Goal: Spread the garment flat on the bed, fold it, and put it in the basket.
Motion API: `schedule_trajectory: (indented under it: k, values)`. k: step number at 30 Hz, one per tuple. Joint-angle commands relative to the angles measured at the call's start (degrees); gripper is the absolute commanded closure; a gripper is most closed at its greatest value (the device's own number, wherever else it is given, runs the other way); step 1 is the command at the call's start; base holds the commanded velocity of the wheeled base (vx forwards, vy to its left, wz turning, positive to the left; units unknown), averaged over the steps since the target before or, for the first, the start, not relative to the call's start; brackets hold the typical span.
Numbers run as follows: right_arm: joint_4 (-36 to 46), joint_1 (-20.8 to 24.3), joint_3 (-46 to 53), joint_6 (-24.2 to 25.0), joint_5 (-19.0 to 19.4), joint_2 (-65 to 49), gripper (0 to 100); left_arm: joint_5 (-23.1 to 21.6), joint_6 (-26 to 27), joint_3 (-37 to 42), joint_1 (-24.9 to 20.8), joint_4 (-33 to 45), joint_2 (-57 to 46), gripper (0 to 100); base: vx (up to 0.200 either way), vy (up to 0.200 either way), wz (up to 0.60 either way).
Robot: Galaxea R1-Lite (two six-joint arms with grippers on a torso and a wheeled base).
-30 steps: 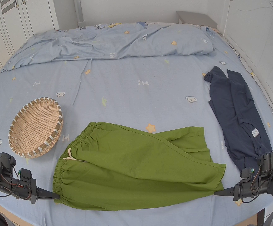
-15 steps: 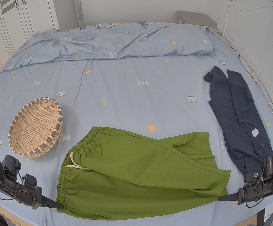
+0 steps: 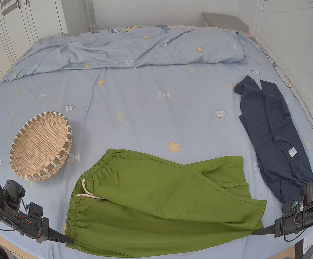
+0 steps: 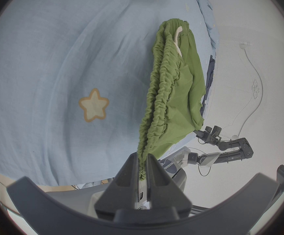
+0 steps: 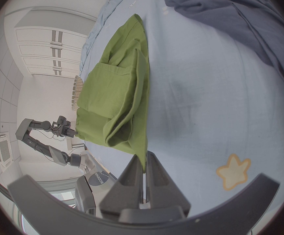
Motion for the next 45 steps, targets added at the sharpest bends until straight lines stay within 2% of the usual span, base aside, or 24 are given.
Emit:
schedule_trajectory:
  k: [1, 8, 9, 10, 22, 23, 25, 26, 28, 32, 35, 38, 43, 45]
  values:
    - [0.2, -0.9, 1.0, 0.0, 0.0, -0.7, 100, 0.5, 0.1, -0.1, -0.1, 0.3, 0.0, 100, 0.000, 0.000, 0.00]
    - [0.5, -0.7, 1.0, -0.6, 0.0, -0.3, 100, 2.1, 0.5, -0.2, 0.0, 0.2, 0.3, 100, 0.000, 0.000, 0.00]
    - [0.5, -0.7, 1.0, -0.6, 0.0, -0.3, 100, 2.1, 0.6, -0.2, 0.0, 0.2, 0.3, 0, 0.000, 0.000, 0.00]
    - [0.5, -0.7, 1.0, -0.6, 0.0, -0.3, 0, 2.2, 0.7, -0.2, 0.0, 0.2, 0.3, 0, 0.000, 0.000, 0.00]
    - [0.1, -0.6, 1.0, -0.6, 0.1, -3.9, 0, 2.4, 0.5, -0.9, 0.0, 0.8, -2.5, 0, 0.000, 0.000, 0.00]
    - [-0.4, -1.0, 1.0, -0.1, -0.5, -9.5, 0, 2.5, 0.1, -3.5, 0.1, 5.3, -8.7, 0, 0.000, 0.000, 0.00]
    - [-0.4, -1.7, 1.0, 0.0, -1.0, -11.9, 0, 2.5, 0.0, -5.8, 0.0, 8.3, -10.5, 0, 0.000, 0.000, 0.00]
    - [0.5, -3.9, -0.7, 0.1, -2.3, -17.8, 0, 2.5, -0.4, -13.4, -0.2, 17.7, -13.7, 0, 0.000, 0.000, 0.00]
    - [2.2, -5.3, -2.8, 0.4, -2.5, -21.7, 0, 2.5, -0.4, -21.9, -0.9, 27.0, -14.8, 0, 0.000, 0.000, 0.00]
    - [8.0, -6.7, -8.7, 0.6, -2.8, -25.8, 0, 2.5, -0.4, -35.2, -2.9, 36.9, -14.5, 0, 0.000, 0.000, 0.00]
    - [9.6, -6.7, -12.0, 1.1, -2.8, -26.8, 0, 2.4, -0.4, -39.0, -4.9, 36.2, -13.4, 0, 0.000, 0.000, 0.00]
    - [10.0, -6.5, -17.4, 2.8, -2.8, -26.3, 0, 1.8, -0.9, -43.6, -9.5, 31.6, -8.3, 0, 0.000, 0.000, 0.00]
    - [10.0, -4.2, -21.5, 4.3, -2.8, -24.5, 0, 1.8, -6.0, -51.5, -16.6, 23.2, 1.5, 0, 0.000, 0.000, 0.00]
    - [10.0, -4.0, -21.7, 4.3, -2.8, -24.2, 0, 1.8, -6.3, -52.0, -16.9, 22.8, 2.0, 0, 0.000, 0.000, 0.00]
